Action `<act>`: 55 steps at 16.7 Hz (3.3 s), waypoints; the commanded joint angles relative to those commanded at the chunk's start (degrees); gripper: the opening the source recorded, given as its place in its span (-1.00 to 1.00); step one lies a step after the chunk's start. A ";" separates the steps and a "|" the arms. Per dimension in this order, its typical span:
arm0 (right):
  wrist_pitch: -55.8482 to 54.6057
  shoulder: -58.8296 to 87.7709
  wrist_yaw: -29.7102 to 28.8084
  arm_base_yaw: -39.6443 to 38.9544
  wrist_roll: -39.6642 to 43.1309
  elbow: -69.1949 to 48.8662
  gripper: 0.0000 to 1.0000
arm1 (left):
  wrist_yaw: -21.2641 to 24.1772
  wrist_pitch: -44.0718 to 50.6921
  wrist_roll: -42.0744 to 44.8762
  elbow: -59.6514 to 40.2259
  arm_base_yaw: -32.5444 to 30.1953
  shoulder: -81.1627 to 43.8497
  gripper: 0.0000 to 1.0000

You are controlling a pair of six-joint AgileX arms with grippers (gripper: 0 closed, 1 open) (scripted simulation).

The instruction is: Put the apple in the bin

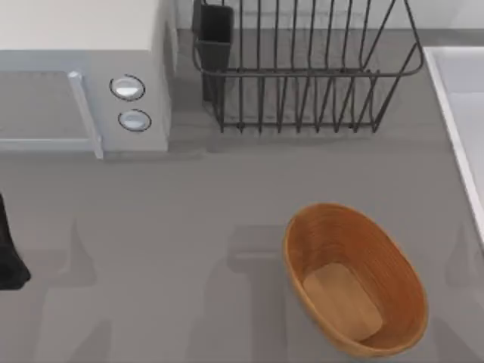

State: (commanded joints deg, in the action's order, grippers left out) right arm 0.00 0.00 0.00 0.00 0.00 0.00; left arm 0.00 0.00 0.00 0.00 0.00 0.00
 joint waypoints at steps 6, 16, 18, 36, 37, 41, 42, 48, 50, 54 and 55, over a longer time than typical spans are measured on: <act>0.00 0.00 0.00 0.00 0.00 0.00 1.00 | -0.18 3.69 5.13 -4.11 0.84 -5.93 1.00; 0.00 0.00 0.00 0.00 0.00 0.00 1.00 | 0.37 28.00 42.40 -33.52 4.82 -49.52 1.00; 0.00 0.00 0.00 0.00 0.00 0.00 1.00 | 0.41 33.04 50.74 -40.60 5.79 -58.80 1.00; 0.00 0.00 0.00 0.00 0.00 0.00 1.00 | 0.54 56.44 84.14 -65.72 9.53 -99.22 1.00; 0.00 0.00 0.00 0.00 0.00 0.00 1.00 | 0.54 56.25 84.12 -65.58 9.57 -99.34 1.00; 0.00 0.00 0.00 0.00 0.00 0.00 1.00 | 0.55 50.06 84.13 -62.23 9.72 -102.27 1.00; 0.00 0.00 0.00 0.00 0.00 0.00 1.00 | 0.55 47.53 84.17 -61.05 9.73 -103.30 1.00; 0.00 0.00 0.00 0.00 0.00 0.00 1.00 | 0.57 40.55 84.31 -57.20 9.82 -106.71 1.00; 0.00 0.00 0.00 0.00 0.00 0.00 1.00 | 0.57 40.55 84.31 -57.20 9.82 -106.71 1.00; 0.00 0.00 0.00 0.00 0.00 0.00 1.00 | 0.57 40.55 84.31 -57.20 9.82 -106.71 0.40; 0.00 0.00 0.00 0.00 0.00 0.00 1.00 | 0.57 40.55 84.31 -57.20 9.82 -106.71 0.25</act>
State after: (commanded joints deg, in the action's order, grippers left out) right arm 0.00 0.00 0.00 0.00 0.00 0.00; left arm 0.57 40.55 84.31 -57.20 9.82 -106.71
